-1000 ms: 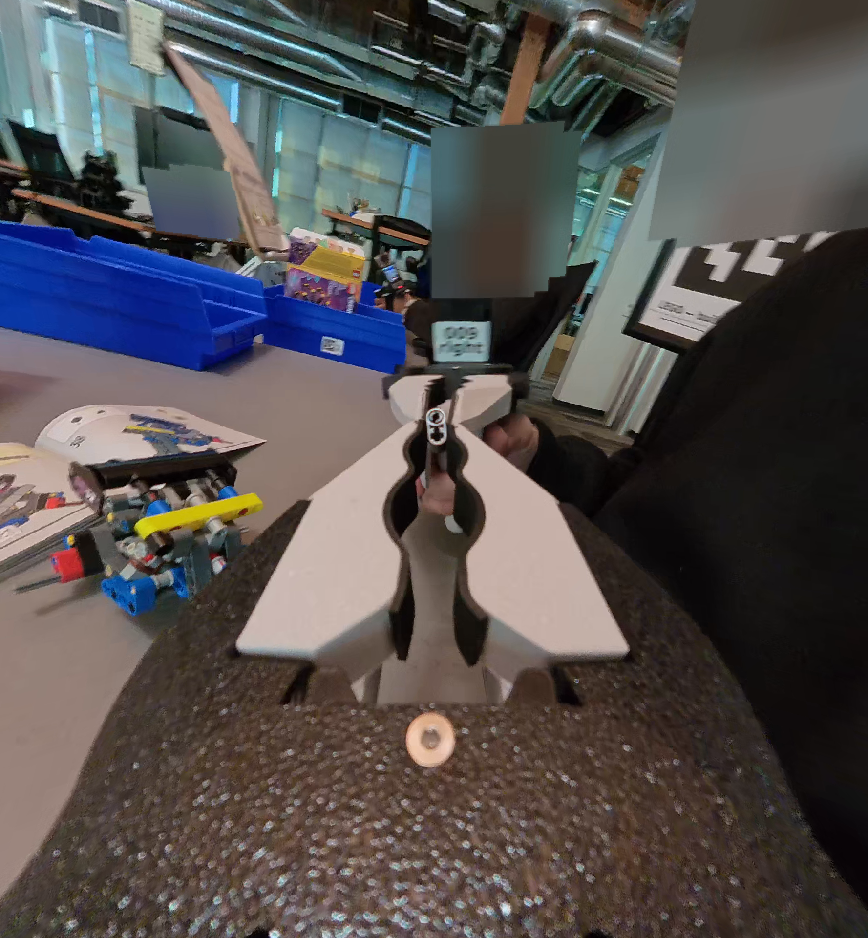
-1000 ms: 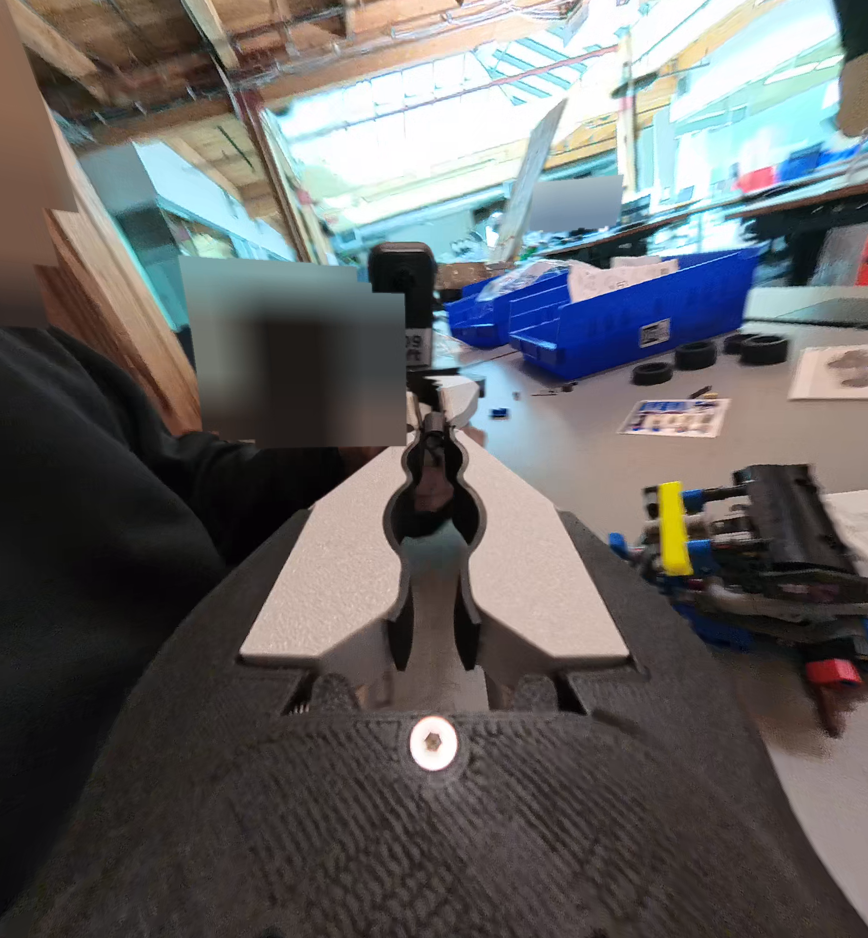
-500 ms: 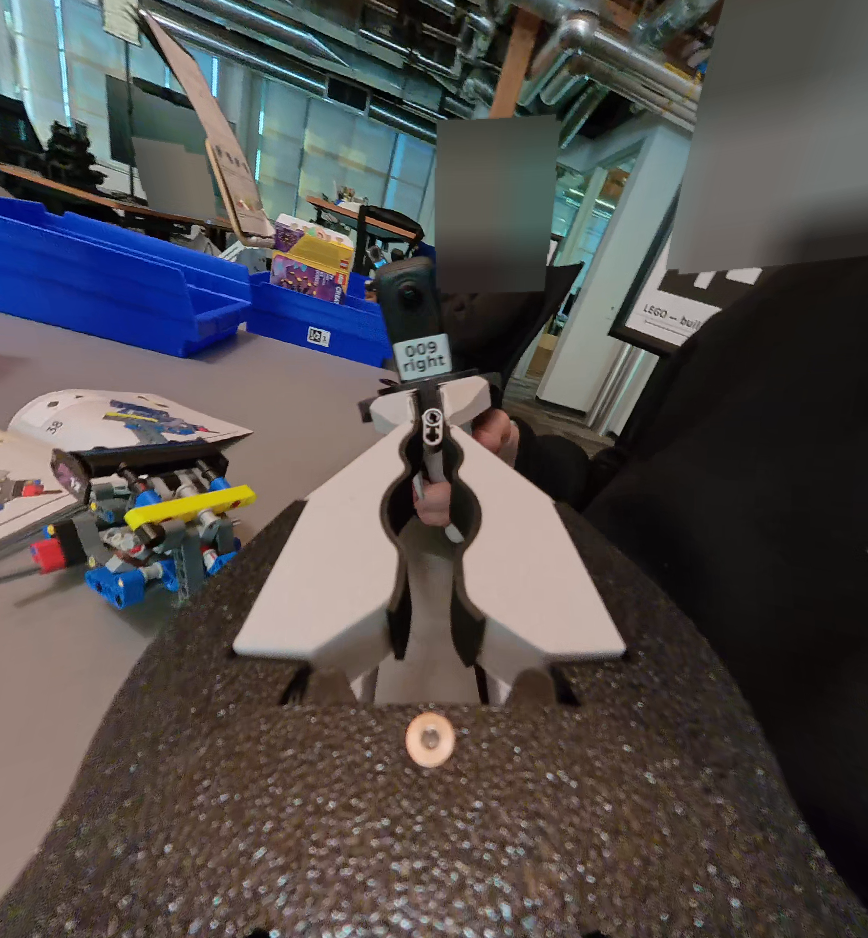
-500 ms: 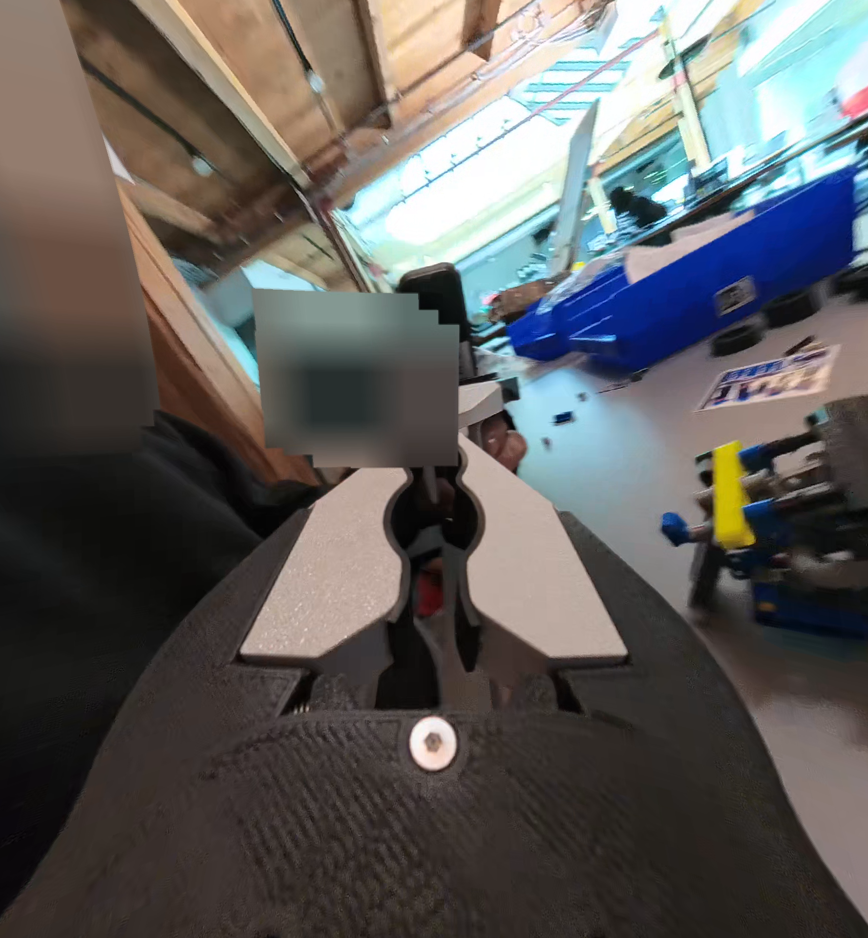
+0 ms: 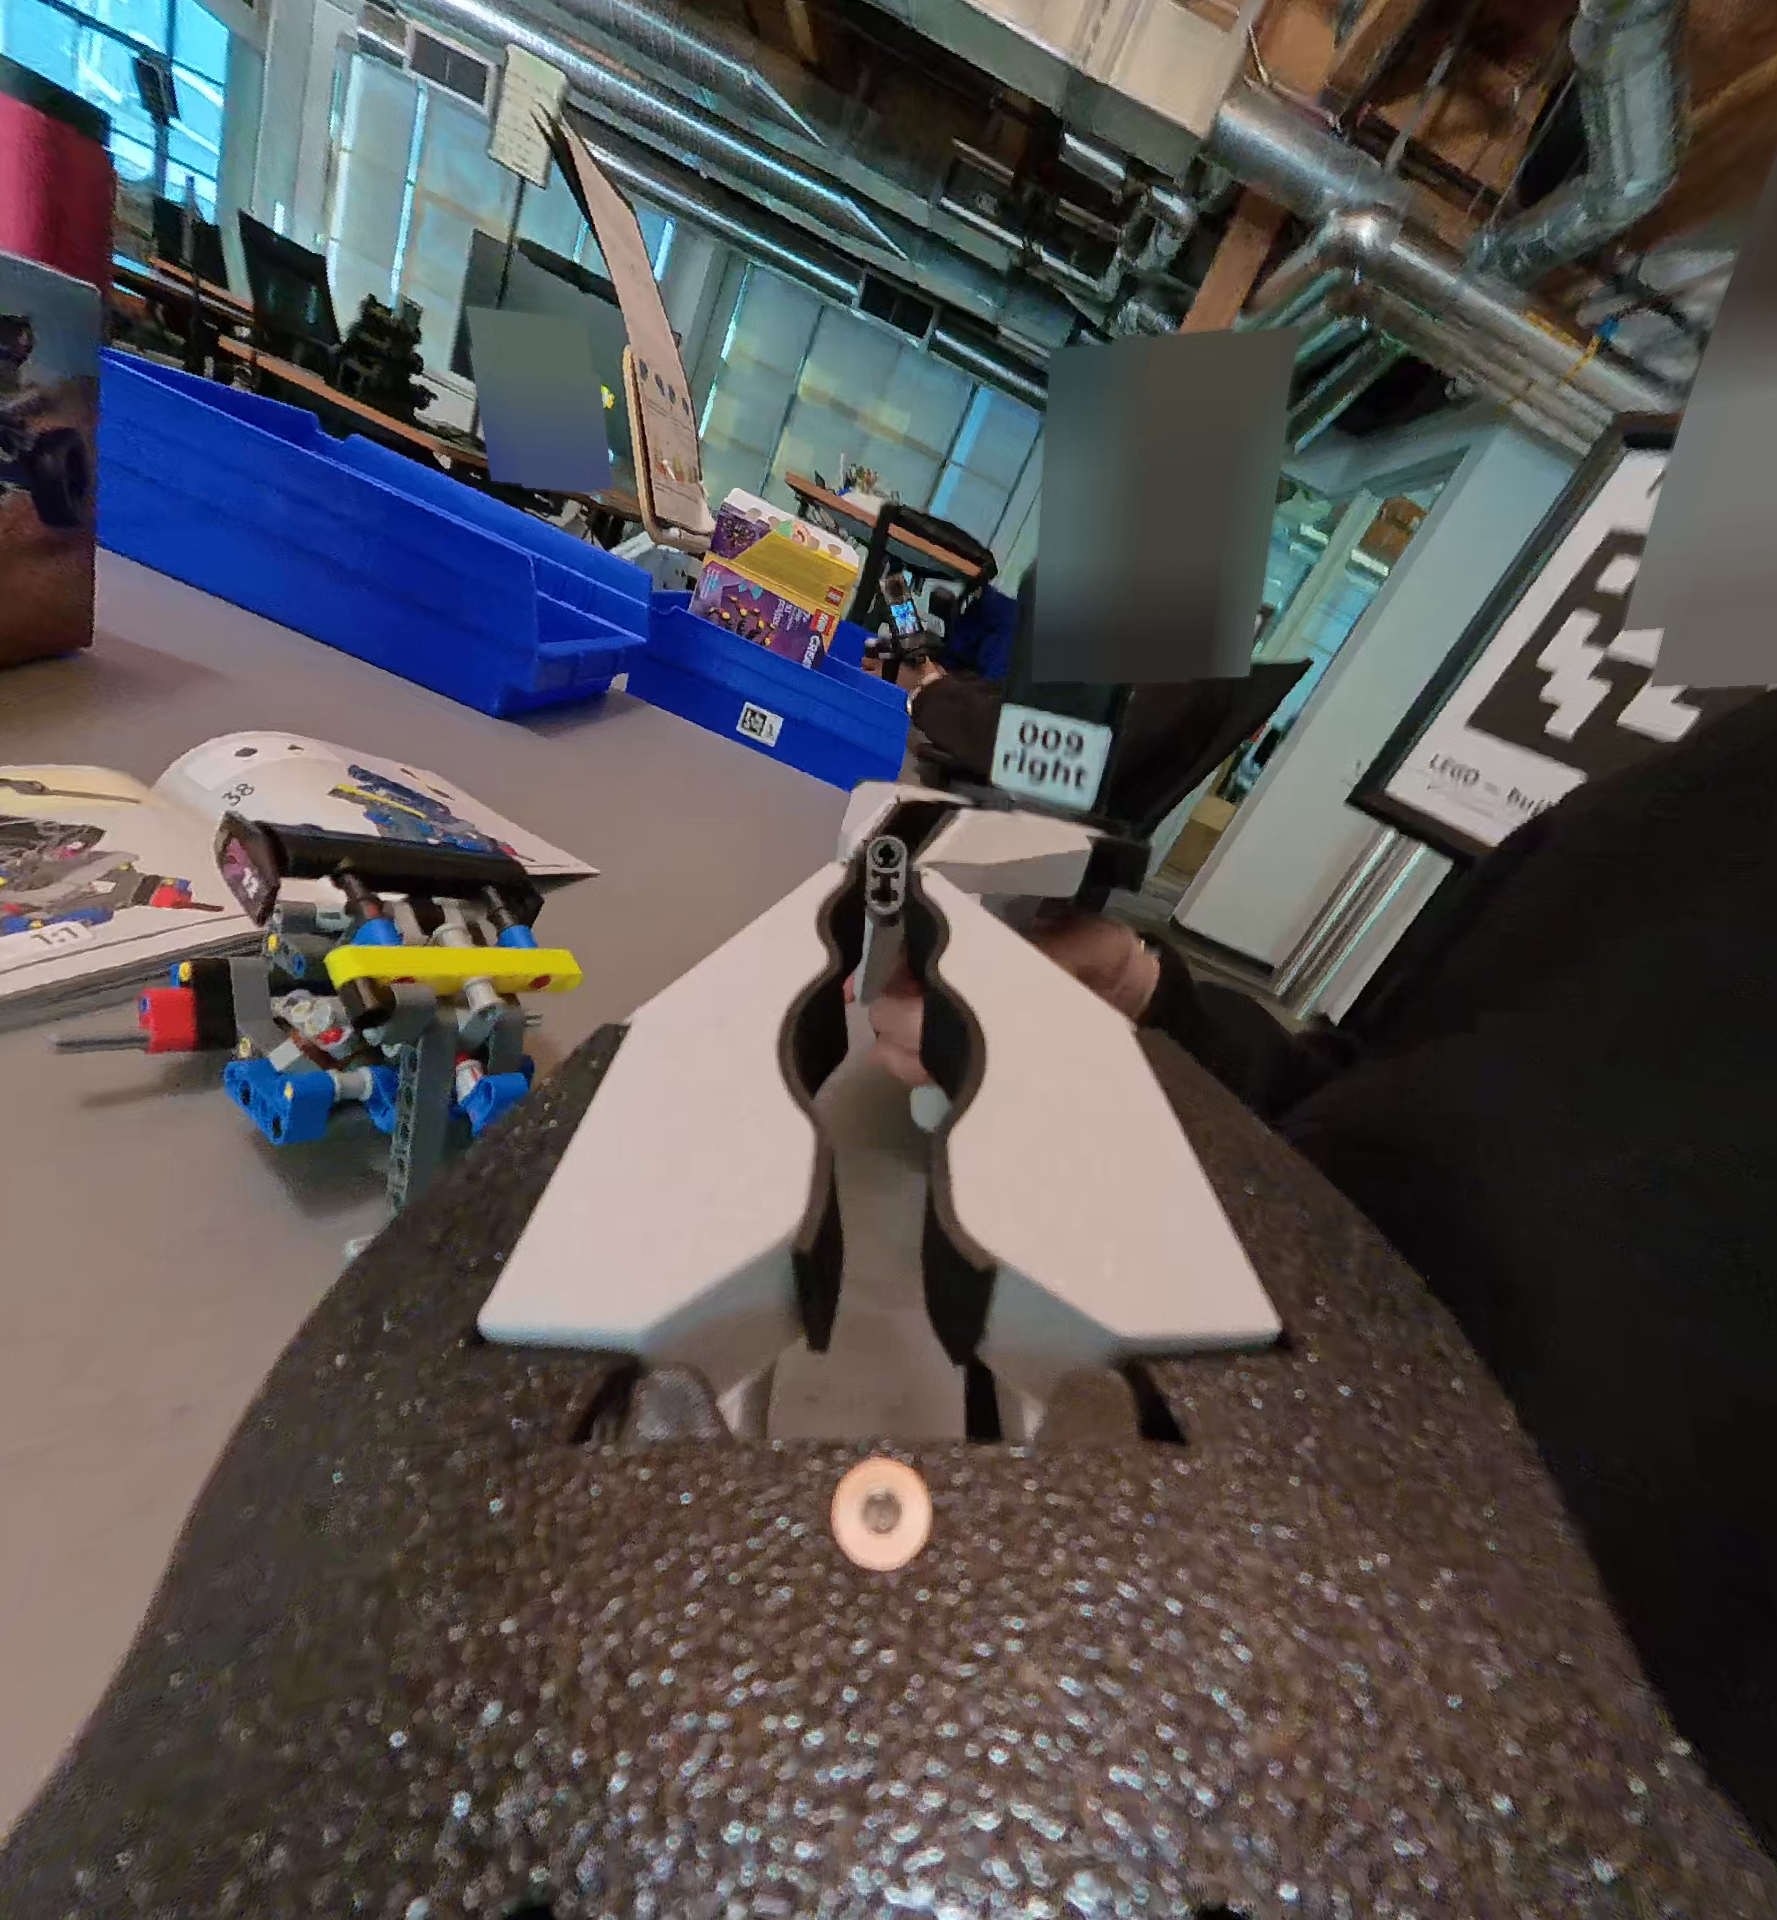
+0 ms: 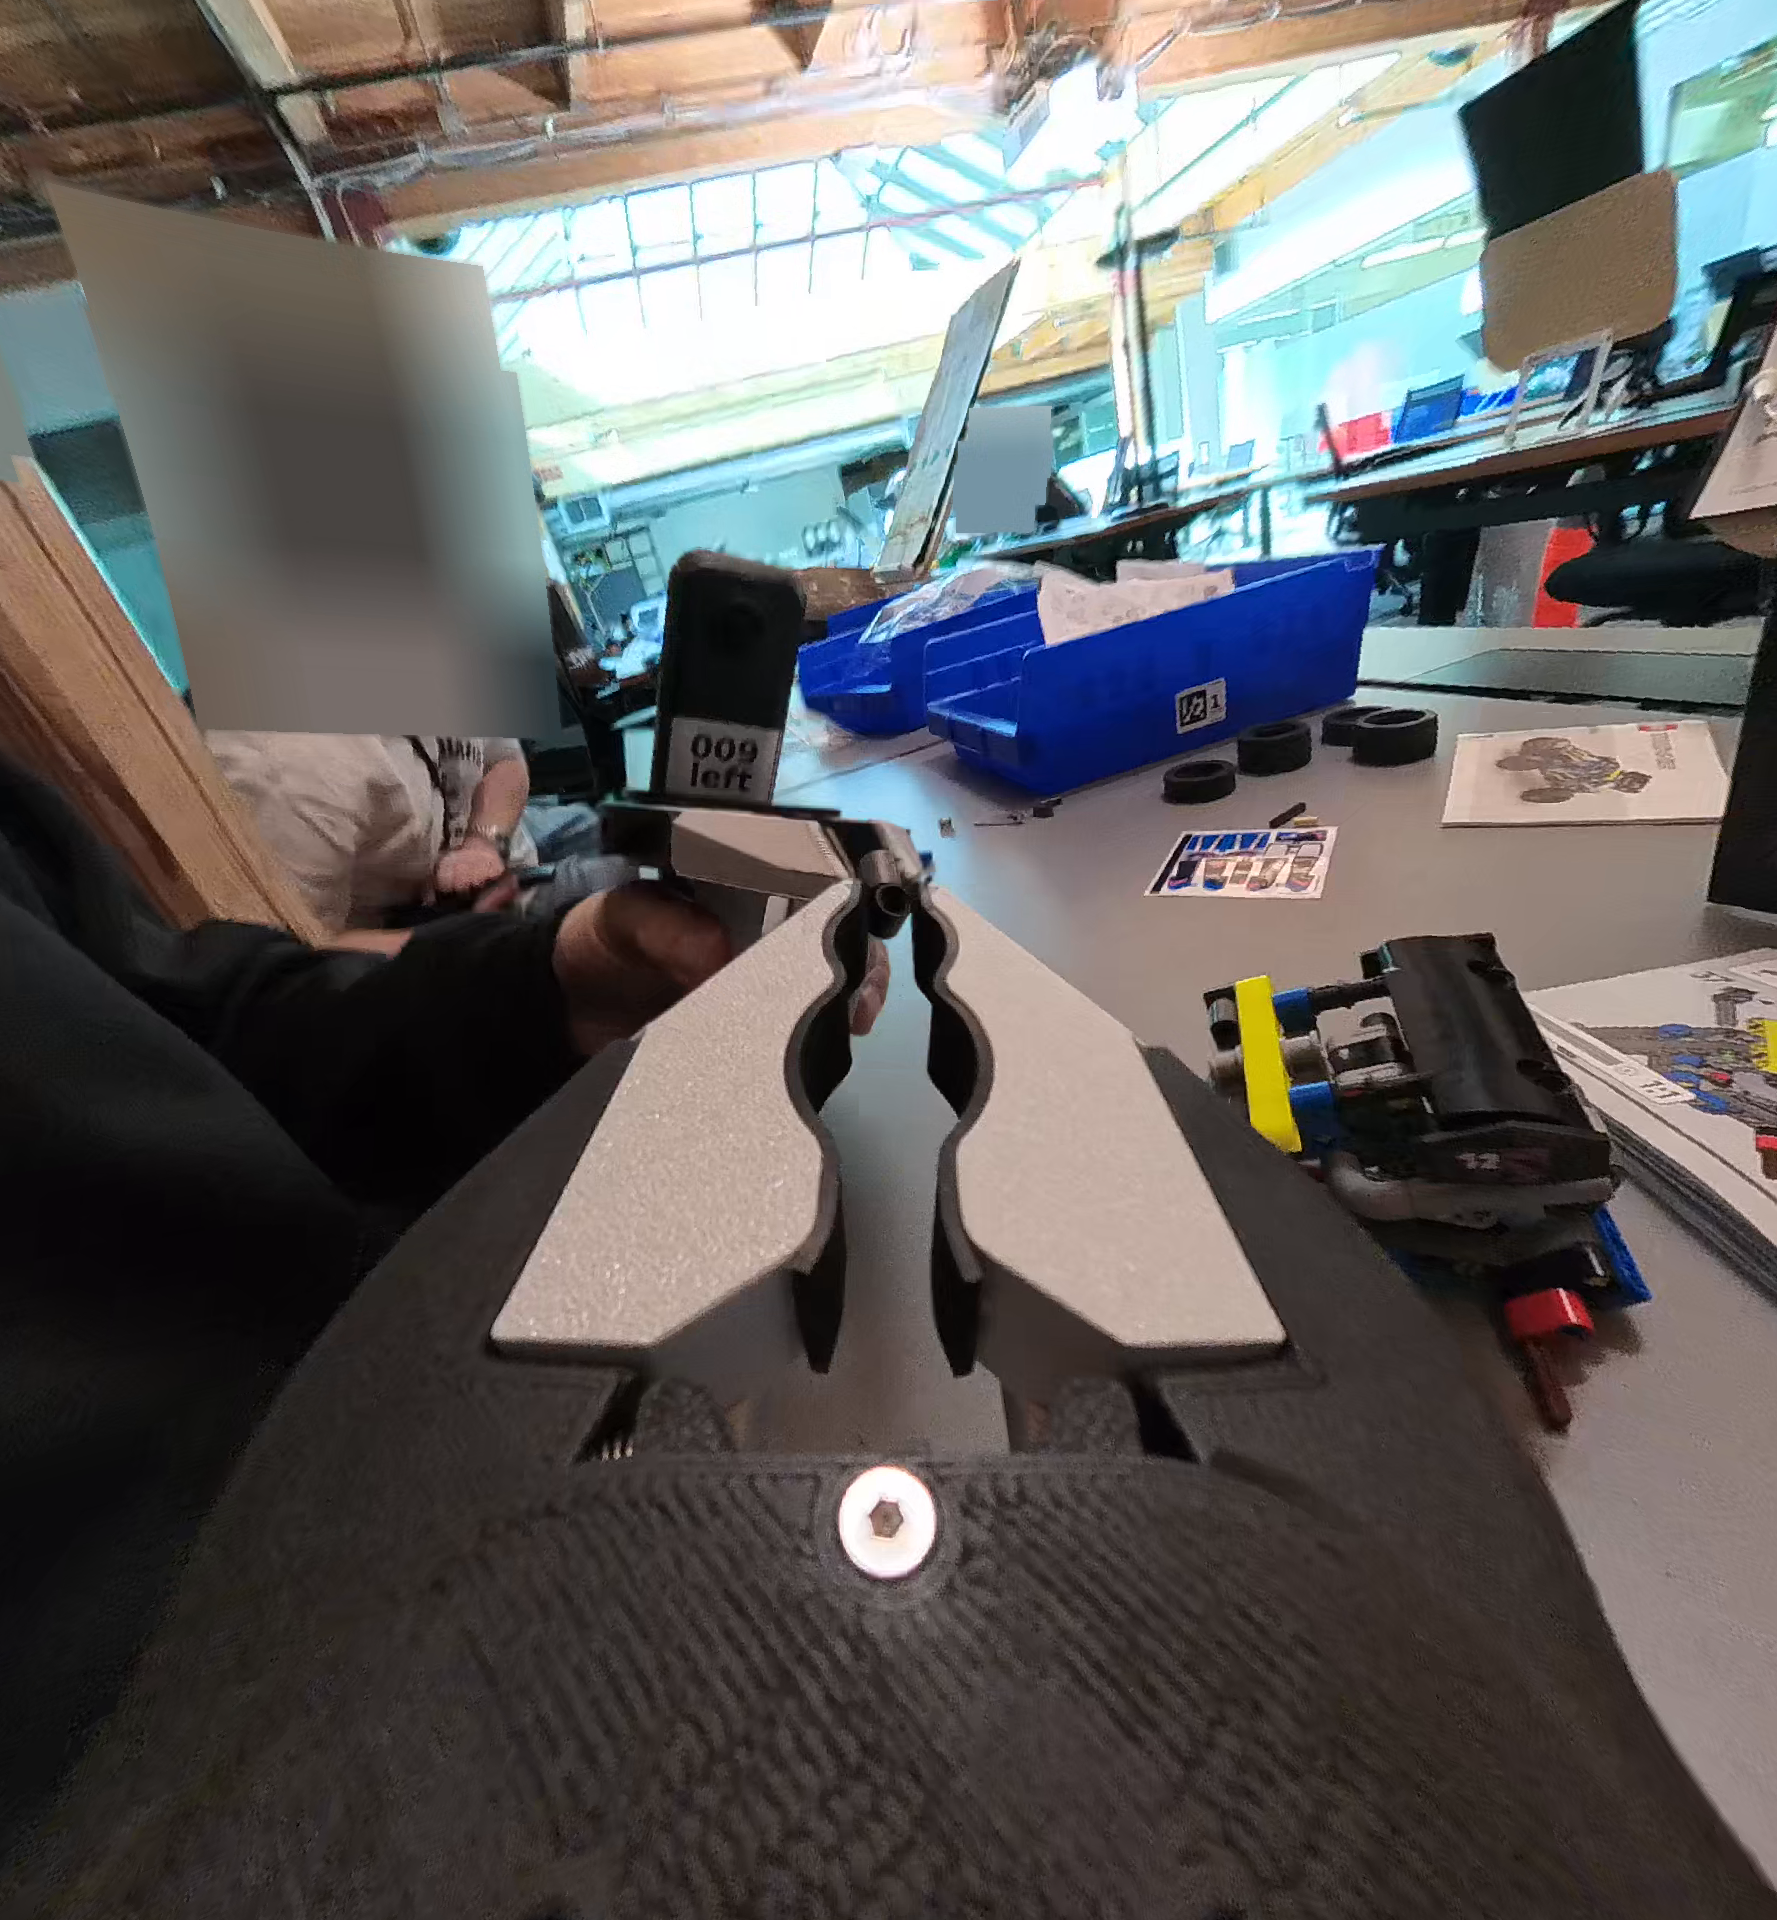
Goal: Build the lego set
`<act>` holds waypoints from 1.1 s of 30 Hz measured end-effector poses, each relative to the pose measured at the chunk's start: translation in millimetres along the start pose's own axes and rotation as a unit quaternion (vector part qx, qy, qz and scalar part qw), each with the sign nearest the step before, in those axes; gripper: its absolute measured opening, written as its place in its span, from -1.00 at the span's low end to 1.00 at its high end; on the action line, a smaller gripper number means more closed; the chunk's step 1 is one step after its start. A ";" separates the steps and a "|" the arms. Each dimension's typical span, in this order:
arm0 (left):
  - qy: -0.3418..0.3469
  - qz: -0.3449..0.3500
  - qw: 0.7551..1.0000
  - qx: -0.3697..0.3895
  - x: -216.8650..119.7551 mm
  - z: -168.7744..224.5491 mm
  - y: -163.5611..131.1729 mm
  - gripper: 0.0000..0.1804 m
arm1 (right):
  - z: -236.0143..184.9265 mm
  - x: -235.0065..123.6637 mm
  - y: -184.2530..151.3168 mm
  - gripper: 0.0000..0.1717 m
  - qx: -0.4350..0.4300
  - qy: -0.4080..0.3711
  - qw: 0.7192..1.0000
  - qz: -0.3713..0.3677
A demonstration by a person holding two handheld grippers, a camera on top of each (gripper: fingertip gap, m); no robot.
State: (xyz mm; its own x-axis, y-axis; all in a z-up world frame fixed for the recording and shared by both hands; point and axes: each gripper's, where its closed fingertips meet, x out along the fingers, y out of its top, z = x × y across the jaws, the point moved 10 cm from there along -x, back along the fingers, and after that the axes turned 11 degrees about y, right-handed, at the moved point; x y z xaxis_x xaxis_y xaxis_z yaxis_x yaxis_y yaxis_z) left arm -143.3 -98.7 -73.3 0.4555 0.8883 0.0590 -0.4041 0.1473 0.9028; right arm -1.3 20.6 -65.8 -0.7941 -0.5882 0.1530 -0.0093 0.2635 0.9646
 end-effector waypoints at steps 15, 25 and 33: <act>0.014 -0.064 0.990 0.126 15.3 -3.4 -0.2 -0.95 | 11.2 -21.1 -6.4 -0.81 0.006 0.025 0.997 -0.071; 0.002 -0.071 0.992 0.100 22.1 -8.6 -4.6 -0.94 | 13.8 -21.1 -5.8 -0.94 -0.013 0.003 0.997 -0.076; 0.087 -0.105 0.978 0.157 21.2 -16.3 -4.1 -0.86 | 23.9 -22.3 -6.6 -0.94 -0.006 -0.080 0.992 -0.100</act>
State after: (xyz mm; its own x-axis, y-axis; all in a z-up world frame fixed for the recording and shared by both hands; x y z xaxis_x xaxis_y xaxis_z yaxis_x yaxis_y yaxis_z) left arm -144.9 -73.4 -82.8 0.3494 0.9172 -0.1916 -0.0403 0.2190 0.9749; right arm 1.9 50.3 -80.7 -0.8634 -0.4988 -0.0761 -0.1697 0.1451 0.9747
